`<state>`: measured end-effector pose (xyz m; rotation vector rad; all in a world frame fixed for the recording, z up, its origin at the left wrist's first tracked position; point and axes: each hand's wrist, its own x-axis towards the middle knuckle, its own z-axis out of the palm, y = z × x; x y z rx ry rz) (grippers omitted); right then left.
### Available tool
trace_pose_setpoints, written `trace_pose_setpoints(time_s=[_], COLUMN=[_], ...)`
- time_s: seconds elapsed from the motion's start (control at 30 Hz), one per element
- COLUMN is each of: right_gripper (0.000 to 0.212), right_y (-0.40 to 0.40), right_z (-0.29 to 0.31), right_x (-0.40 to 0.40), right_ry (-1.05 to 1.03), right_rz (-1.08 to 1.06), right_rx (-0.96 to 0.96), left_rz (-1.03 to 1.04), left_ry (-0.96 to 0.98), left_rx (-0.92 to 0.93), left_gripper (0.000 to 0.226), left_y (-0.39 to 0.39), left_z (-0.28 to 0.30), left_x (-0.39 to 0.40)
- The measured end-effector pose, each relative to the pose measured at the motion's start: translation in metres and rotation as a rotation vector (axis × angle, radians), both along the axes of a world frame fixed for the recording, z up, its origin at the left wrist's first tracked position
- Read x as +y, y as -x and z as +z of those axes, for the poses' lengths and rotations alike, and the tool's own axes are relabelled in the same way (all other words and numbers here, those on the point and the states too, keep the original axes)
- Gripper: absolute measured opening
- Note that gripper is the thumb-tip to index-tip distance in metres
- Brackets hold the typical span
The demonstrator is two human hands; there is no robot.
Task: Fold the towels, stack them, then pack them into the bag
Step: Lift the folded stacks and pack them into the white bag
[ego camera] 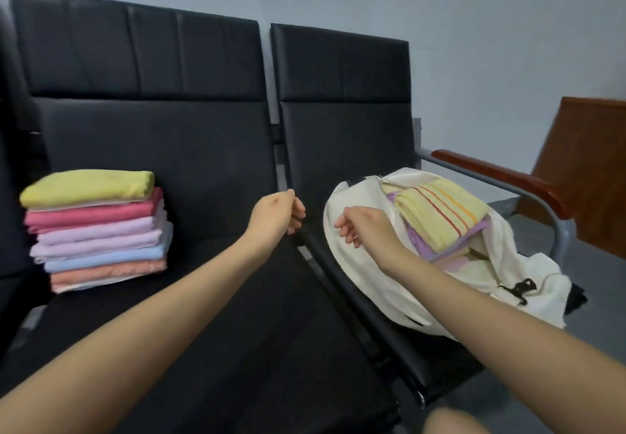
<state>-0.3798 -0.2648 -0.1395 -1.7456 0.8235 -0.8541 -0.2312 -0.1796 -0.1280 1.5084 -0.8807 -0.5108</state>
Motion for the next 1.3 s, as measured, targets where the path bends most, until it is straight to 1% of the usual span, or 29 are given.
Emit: trace_pose_setpoints(time_s=[0.07, 0.13, 0.3, 0.33, 0.4, 0.5, 0.6, 0.63, 0.7, 0.73, 0.77, 0.8, 0.83, 0.87, 0.9, 0.93, 1.0, 1.07, 1.1, 1.2, 1.3], right_gripper=[0.037, 0.040, 0.040, 0.043, 0.056, 0.073, 0.103, 0.104, 0.094, 0.099, 0.112, 0.121, 0.114, 0.101, 0.095, 0.099, 0.120, 0.136, 0.138, 0.127, 0.115], right_y=[-0.045, -0.091, -0.200, -0.222, -0.263, -0.319, -0.361, -0.378, -0.411, -0.421, -0.421, -0.421, -0.418, -0.413, -0.407, -0.401, -0.394, -0.391, -0.386, -0.368, -0.337], right_z=[0.002, 0.003, 0.009, 0.012, 0.019, 0.027, 0.025, 0.021, -0.001, -0.009, -0.013, -0.017, -0.019, -0.022, -0.025, -0.030, -0.041, -0.051, -0.053, -0.059, -0.063], right_x=[0.011, 0.023, 0.055, 0.060, 0.069, 0.078, 0.087, 0.086, 0.072, 0.069, 0.071, 0.071, 0.072, 0.071, 0.071, 0.069, 0.067, 0.065, 0.068, 0.071, 0.078], right_ry=[-0.057, -0.088, -0.095, -0.098, -0.118, -0.214, -0.318, -0.333, -0.363, -0.408, -0.441, -0.468, -0.477, -0.505, -0.559, -0.627, -0.731, -0.747, -0.736, -0.758, -0.792], right_rz=[0.085, 0.144, 0.166, 0.168, 0.179, 0.250, 0.298, 0.304, 0.345, 0.383, 0.412, 0.423, 0.416, 0.418, 0.434, 0.437, 0.434, 0.413, 0.411, 0.404, 0.446], right_rx=[0.051, 0.103, 0.129, 0.121, 0.124, 0.163, 0.224, 0.251, 0.277, 0.267, 0.280, 0.293, 0.321, 0.342, 0.379, 0.417, 0.431, 0.424, 0.424, 0.401, 0.445], left_rz=[0.081, 0.179, 0.527, 0.602, 0.701, 0.755, 0.725, 0.710, 0.667, 0.643, 0.611, 0.567, 0.508, 0.442, 0.392, 0.354, 0.293, 0.254, 0.234, 0.197, 0.162], left_ry=[-0.008, -0.017, -0.048, -0.071, -0.130, -0.207, -0.259, -0.283, -0.346, -0.372, -0.396, -0.422, -0.439, -0.445, -0.437, -0.415, -0.389, -0.424, -0.456, -0.541, -0.597], left_rx=[0.004, -0.033, -0.243, -0.264, -0.299, -0.282, -0.254, -0.245, -0.198, -0.118, 0.022, 0.202, 0.367, 0.470, 0.531, 0.568, 0.626, 0.650, 0.658, 0.647, 0.636], left_gripper=[0.043, 0.043, 0.024, 0.024, 0.036, 0.063, 0.073, 0.074, 0.075, 0.076, 0.079, 0.083, 0.088, 0.092, 0.091, 0.088, 0.086, 0.091, 0.093, 0.096, 0.107], left_y=[-0.037, -0.076, -0.178, -0.200, -0.244, -0.300, -0.336, -0.349, -0.370, -0.381, -0.385, -0.386, -0.385, -0.384, -0.382, -0.381, -0.378, -0.373, -0.368, -0.353, -0.331], left_z=[0.004, 0.006, 0.013, 0.015, 0.018, 0.025, 0.024, 0.021, 0.009, -0.001, -0.010, -0.016, -0.022, -0.028, -0.033, -0.038, -0.045, -0.046, -0.045, -0.044, -0.047], left_x=[0.028, 0.060, 0.145, 0.157, 0.173, 0.176, 0.160, 0.153, 0.140, 0.137, 0.137, 0.140, 0.144, 0.150, 0.155, 0.160, 0.168, 0.174, 0.177, 0.185, 0.196])
